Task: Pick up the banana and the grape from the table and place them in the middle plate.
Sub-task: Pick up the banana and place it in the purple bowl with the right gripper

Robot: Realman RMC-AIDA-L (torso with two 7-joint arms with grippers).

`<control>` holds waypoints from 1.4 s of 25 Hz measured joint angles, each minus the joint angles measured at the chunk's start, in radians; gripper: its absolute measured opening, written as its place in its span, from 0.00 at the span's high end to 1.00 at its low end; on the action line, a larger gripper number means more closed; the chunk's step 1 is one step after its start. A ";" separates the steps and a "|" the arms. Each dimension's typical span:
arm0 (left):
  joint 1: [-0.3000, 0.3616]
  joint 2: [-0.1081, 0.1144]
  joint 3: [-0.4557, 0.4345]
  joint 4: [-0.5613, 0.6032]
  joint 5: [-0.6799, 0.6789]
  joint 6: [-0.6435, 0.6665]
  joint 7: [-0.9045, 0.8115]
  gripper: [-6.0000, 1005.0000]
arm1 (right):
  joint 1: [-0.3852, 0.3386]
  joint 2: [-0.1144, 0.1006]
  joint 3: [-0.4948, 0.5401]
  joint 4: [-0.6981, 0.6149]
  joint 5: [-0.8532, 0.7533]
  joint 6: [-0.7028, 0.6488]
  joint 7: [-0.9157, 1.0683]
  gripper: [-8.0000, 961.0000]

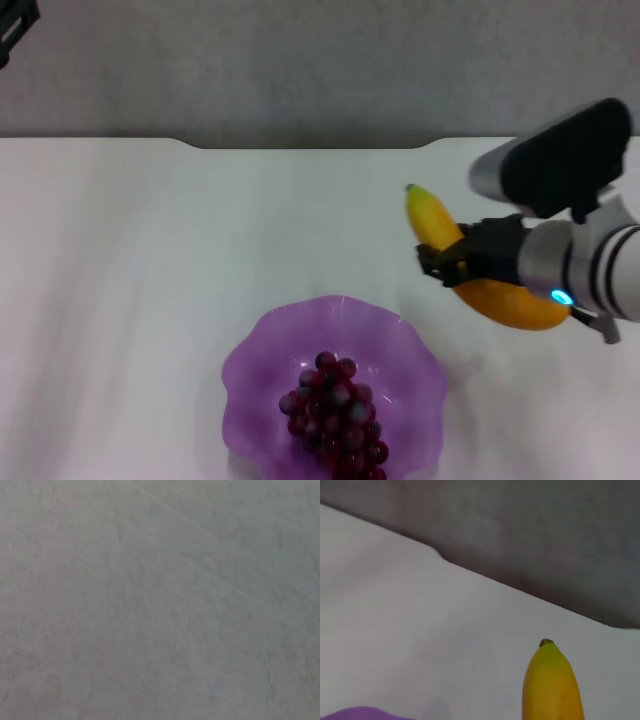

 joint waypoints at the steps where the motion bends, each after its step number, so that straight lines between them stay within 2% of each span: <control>1: 0.000 0.000 0.000 -0.001 0.000 0.000 0.000 0.14 | 0.008 0.000 -0.014 -0.002 0.000 0.000 0.000 0.47; 10: -0.001 -0.002 0.000 -0.013 0.000 -0.001 0.003 0.14 | 0.064 0.001 -0.143 -0.003 0.000 -0.019 -0.001 0.47; 18: -0.009 -0.002 0.000 -0.013 0.000 -0.001 0.003 0.14 | 0.083 0.003 -0.213 0.003 0.001 -0.049 -0.001 0.47; 35: -0.024 -0.002 0.002 -0.013 0.000 -0.026 0.015 0.14 | 0.247 0.003 -0.311 0.311 0.170 -0.198 -0.003 0.47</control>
